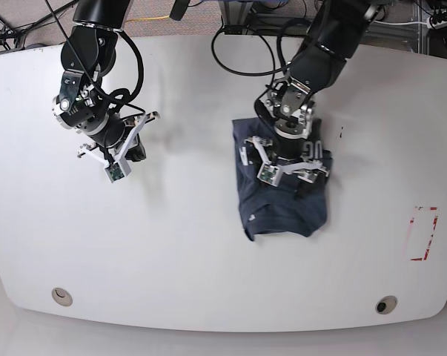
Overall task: Fold the T-shirt properly
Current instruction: 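Drag the folded bundle with the left gripper to the table edge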
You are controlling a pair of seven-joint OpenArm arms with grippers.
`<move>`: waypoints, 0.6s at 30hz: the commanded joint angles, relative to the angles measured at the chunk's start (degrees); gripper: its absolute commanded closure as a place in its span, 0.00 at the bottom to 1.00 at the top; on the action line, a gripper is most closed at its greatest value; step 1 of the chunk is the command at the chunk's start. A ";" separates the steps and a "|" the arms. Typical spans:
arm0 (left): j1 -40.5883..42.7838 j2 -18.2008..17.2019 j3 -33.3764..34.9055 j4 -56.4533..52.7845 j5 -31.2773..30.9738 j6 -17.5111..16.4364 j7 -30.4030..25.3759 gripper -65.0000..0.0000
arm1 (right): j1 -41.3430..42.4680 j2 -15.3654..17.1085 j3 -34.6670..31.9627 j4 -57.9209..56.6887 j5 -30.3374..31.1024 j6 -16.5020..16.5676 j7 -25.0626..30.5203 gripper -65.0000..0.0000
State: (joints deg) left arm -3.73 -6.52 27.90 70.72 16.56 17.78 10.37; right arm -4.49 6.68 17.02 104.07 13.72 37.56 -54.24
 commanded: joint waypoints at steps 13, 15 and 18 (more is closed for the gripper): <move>8.52 -20.24 -25.31 -0.17 0.19 -30.48 -1.18 0.34 | 0.93 0.49 0.17 1.20 0.66 0.37 1.27 0.96; 9.05 -22.00 -29.44 -0.34 0.01 -33.65 -1.18 0.34 | 0.93 0.66 0.17 1.20 0.66 0.37 1.27 0.96; 9.22 -24.64 -33.83 -2.37 0.01 -36.81 -1.36 0.34 | 0.84 0.66 0.17 1.20 0.66 0.37 1.27 0.96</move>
State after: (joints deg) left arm 4.75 -29.12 -4.60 70.37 14.15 -16.29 3.97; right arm -4.49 6.87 17.02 104.16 13.69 37.58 -54.28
